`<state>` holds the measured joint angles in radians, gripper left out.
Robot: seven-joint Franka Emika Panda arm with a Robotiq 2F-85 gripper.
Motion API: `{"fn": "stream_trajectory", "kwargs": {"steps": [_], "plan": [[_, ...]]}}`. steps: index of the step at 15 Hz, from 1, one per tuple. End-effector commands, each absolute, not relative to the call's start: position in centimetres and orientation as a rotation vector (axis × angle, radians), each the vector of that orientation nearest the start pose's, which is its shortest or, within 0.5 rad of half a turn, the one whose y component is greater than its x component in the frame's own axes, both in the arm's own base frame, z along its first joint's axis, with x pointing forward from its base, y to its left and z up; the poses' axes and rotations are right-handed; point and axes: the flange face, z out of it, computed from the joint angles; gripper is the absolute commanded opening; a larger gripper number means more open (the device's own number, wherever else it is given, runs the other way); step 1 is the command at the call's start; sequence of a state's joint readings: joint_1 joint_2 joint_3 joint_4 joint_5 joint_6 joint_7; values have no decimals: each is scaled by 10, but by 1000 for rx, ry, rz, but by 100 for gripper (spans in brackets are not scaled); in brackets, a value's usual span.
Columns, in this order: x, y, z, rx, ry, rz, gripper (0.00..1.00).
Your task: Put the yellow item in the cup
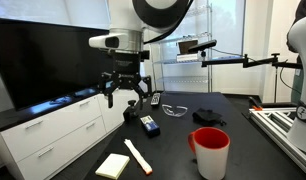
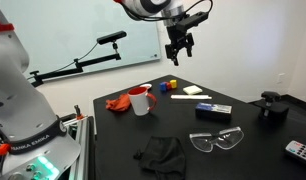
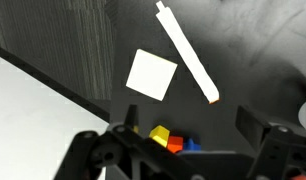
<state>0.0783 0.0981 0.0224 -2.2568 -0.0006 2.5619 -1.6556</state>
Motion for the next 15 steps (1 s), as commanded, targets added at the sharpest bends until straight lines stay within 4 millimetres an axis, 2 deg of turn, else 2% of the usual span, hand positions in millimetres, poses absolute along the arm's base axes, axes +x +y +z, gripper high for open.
{"fn": "stream_trajectory", "kwargs": {"steps": [1, 3, 5, 7, 11, 15], "plan": [[555, 63, 336, 1884, 2318, 214, 100], [556, 67, 325, 1891, 2334, 197, 100], [556, 65, 324, 1894, 2332, 195, 100], [558, 69, 314, 1804, 2418, 169, 100], [565, 108, 288, 1584, 2579, 133, 100], [571, 147, 274, 1368, 2653, 119, 100]]}}
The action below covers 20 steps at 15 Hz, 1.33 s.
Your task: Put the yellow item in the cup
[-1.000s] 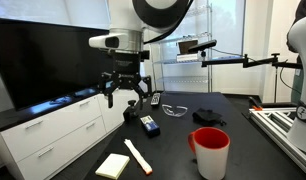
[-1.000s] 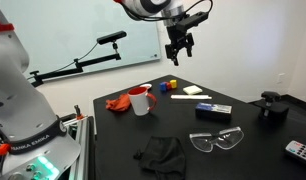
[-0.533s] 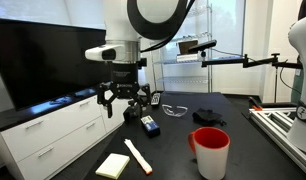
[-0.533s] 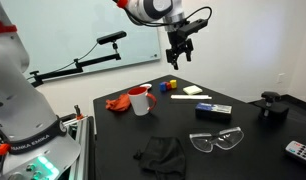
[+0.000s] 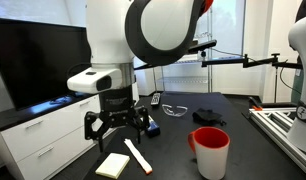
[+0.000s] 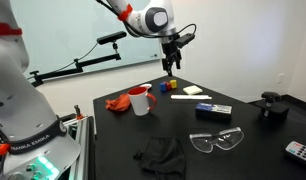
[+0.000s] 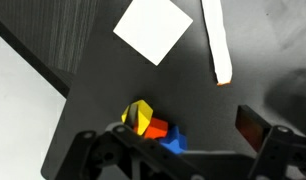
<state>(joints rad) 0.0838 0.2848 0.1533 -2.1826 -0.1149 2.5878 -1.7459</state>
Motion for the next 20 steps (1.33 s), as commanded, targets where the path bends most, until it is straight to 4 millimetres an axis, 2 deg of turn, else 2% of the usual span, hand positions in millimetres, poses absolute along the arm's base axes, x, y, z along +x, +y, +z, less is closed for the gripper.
{"fn": "stream_trajectory", "kwargs": {"steps": [1, 7, 9, 15, 17, 20], "plan": [[572, 152, 272, 1325, 2661, 121, 100], [604, 160, 253, 1183, 2707, 144, 100], [613, 169, 249, 1122, 2757, 176, 100], [613, 209, 245, 905, 2892, 234, 100], [611, 214, 240, 871, 2921, 203, 100], [608, 210, 230, 846, 2948, 143, 100]]}}
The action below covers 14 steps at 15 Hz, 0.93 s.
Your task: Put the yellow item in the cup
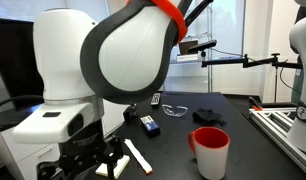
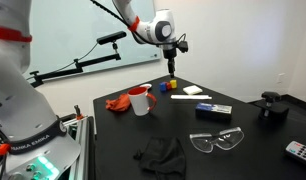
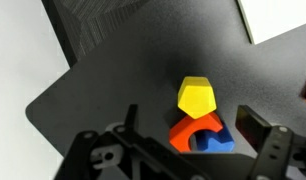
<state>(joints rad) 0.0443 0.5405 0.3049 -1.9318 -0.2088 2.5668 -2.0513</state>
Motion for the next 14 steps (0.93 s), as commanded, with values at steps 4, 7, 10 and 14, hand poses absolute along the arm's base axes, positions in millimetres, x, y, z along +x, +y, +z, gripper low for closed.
{"fn": "stream_trajectory", "kwargs": {"steps": [4, 7, 10, 14], "plan": [[606, 208, 221, 805, 2980, 108, 100], [605, 212, 217, 770, 2988, 90, 100], [606, 212, 214, 749, 2980, 66, 100], [613, 208, 207, 745, 2972, 34, 100]]}}
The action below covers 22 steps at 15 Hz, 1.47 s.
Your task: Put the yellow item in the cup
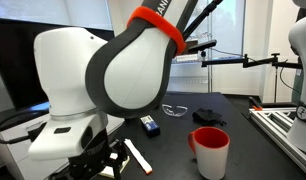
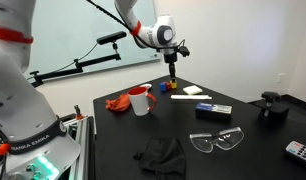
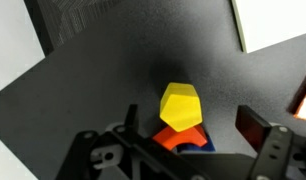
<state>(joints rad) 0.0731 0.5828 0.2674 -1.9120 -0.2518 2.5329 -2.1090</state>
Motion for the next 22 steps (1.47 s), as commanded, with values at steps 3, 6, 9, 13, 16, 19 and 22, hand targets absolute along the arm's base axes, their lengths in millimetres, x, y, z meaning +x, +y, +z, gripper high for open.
{"fn": "stream_trajectory", "kwargs": {"steps": [3, 6, 9, 13, 16, 19, 22], "plan": [[616, 210, 203, 734, 2974, 29, 100], [617, 214, 200, 725, 2979, 29, 100], [615, 217, 197, 715, 2981, 21, 100], [615, 216, 196, 707, 2981, 5, 100], [615, 215, 195, 700, 2980, -4, 100], [614, 217, 194, 690, 2982, -8, 100], [612, 219, 193, 677, 2984, -13, 100]]}}
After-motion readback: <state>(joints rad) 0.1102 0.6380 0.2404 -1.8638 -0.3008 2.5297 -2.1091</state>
